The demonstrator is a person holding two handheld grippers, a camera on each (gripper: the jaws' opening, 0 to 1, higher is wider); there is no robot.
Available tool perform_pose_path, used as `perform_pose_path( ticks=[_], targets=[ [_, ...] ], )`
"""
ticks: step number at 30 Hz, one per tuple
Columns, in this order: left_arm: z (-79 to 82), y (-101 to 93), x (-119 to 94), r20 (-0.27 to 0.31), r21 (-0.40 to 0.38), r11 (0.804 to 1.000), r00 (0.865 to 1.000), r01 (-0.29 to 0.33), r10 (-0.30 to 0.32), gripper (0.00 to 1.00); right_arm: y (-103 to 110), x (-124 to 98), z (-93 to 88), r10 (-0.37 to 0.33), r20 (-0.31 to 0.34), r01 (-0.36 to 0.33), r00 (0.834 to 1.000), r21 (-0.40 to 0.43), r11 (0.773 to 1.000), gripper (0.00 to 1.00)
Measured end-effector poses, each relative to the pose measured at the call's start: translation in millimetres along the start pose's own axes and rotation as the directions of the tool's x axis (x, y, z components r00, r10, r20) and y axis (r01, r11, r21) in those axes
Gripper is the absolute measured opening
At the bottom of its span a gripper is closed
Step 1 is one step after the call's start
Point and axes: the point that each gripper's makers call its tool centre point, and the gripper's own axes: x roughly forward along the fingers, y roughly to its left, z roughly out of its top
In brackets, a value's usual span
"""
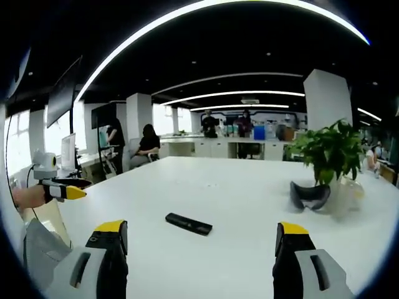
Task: Press the specified remote control buttons in sequence, fully releasing each button before pressing the next.
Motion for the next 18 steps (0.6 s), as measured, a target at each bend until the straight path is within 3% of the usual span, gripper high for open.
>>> perform_pose_path(
  ticks=[18],
  targets=[
    [-6.9, -6.5, 6, -0.034, 0.012, 1.000, 0.999, 0.026, -0.026, 1.00, -8, 1, -10.5, -0.004, -0.018, 0.004, 1.000, 0.012, 1.000, 0.98]
  ],
)
